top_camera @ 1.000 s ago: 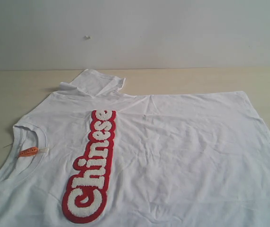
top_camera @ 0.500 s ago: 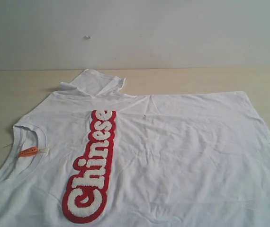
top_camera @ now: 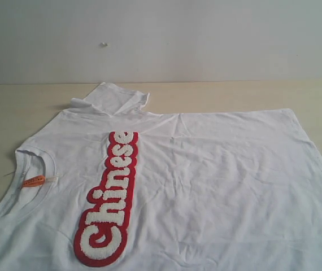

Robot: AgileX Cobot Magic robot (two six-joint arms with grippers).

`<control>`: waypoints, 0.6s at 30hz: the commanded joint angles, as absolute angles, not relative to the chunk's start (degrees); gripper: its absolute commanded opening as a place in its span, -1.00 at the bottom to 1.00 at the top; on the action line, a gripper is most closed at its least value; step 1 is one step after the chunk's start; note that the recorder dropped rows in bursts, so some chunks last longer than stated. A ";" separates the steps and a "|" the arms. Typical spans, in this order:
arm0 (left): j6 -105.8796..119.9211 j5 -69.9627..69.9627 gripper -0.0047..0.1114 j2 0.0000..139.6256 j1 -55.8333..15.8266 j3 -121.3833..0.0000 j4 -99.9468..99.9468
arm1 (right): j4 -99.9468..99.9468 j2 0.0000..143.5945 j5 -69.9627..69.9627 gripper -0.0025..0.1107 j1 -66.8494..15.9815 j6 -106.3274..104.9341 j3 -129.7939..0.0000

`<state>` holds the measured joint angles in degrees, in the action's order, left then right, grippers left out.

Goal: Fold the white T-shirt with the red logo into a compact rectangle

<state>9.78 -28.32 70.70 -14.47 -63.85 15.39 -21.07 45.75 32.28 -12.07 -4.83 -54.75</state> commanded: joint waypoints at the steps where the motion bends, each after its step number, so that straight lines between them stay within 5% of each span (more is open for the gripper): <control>1: 25.41 -32.04 -0.92 74.50 -14.87 -68.36 10.53 | -29.63 54.90 36.63 -0.96 -14.93 -6.96 -58.52; 18: 70.73 -41.80 -0.92 87.62 -6.91 -69.61 -24.97 | -25.79 77.74 38.92 -0.96 -14.85 -18.37 -68.54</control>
<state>63.61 -40.16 85.57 -8.26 -69.18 -19.95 -28.79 75.35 39.05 -15.00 -16.47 -67.30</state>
